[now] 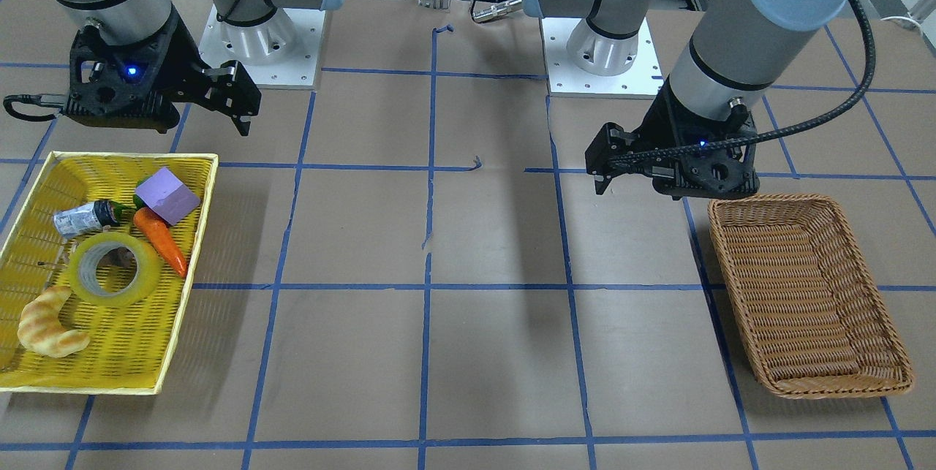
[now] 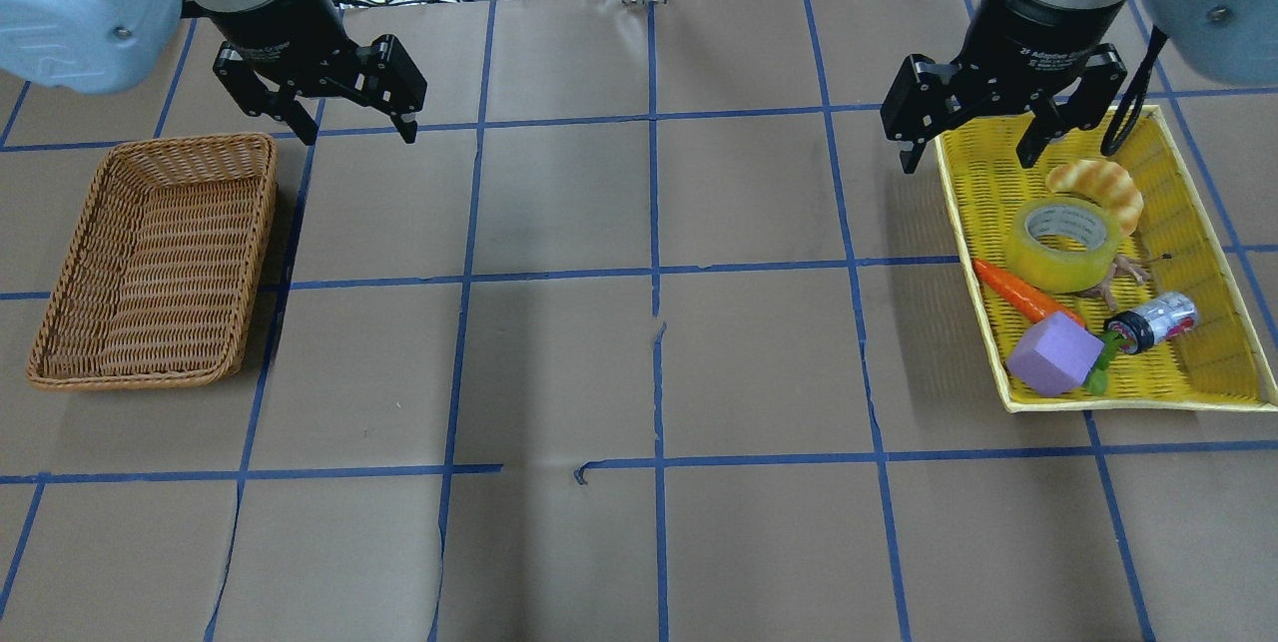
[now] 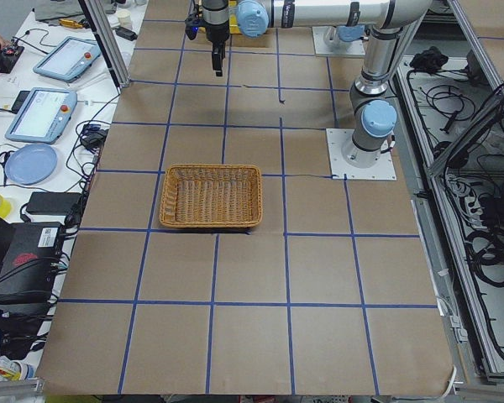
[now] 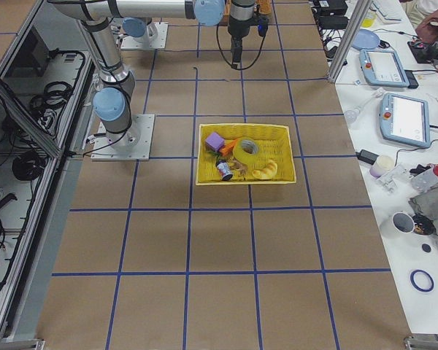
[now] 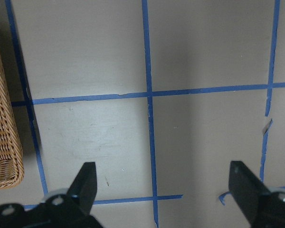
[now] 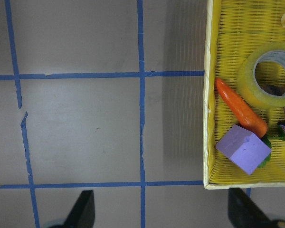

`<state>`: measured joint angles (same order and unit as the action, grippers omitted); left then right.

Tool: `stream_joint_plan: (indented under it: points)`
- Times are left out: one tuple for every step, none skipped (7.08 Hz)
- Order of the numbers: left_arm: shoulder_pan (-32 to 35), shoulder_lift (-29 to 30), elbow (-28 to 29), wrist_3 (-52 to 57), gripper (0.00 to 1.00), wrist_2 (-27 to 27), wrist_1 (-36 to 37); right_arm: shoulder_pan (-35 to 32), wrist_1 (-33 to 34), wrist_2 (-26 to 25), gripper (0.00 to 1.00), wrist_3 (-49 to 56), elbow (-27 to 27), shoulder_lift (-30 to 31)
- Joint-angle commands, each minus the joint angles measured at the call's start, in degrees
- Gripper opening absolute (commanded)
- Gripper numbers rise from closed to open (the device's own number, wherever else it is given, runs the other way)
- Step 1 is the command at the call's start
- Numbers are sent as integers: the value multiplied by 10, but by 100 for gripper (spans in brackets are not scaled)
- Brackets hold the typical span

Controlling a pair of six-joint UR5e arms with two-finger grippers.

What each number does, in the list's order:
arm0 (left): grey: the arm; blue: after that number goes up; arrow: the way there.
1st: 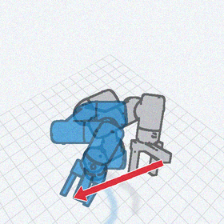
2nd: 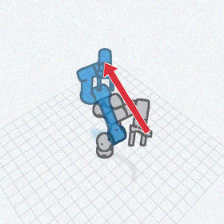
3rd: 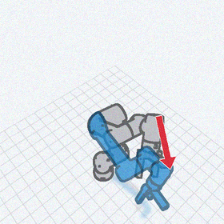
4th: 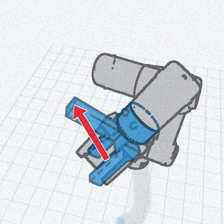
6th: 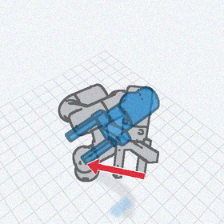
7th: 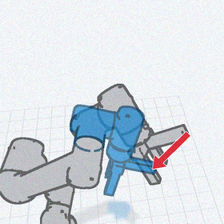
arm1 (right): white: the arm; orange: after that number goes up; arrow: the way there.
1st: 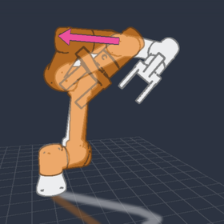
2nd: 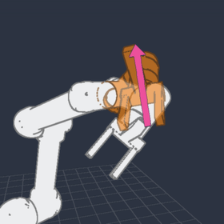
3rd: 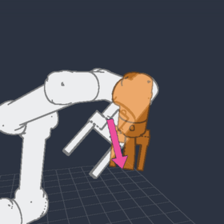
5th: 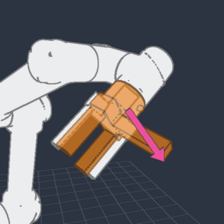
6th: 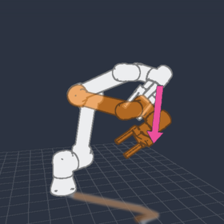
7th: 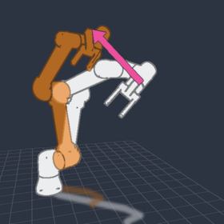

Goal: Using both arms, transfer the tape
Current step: 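Move the right gripper over the yellow basket toward the tape roll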

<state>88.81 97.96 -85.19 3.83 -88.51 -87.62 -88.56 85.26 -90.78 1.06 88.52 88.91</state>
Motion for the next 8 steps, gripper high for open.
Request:
stream_joint_plan:
  points:
    - [0,0,-2,0,100,2,0,2,-8,-1,100,0,-1,0]
    - [0,1,-2,0,100,4,0,1,-7,0,100,0,-1,0]
    - [0,0,-2,0,100,2,0,1,-6,-1,100,0,-1,0]
    - [0,1,-2,0,100,4,0,3,-7,-4,100,-1,0,0]
    - [0,1,-2,0,100,3,0,1,-6,-4,100,0,0,0]
    - [0,1,-2,0,100,3,0,1,-4,-2,100,0,2,-1]
    - [0,1,-2,0,100,3,0,1,-3,0,100,0,3,-3]
    - [0,1,-2,0,100,2,0,4,3,-3,100,1,6,-6]
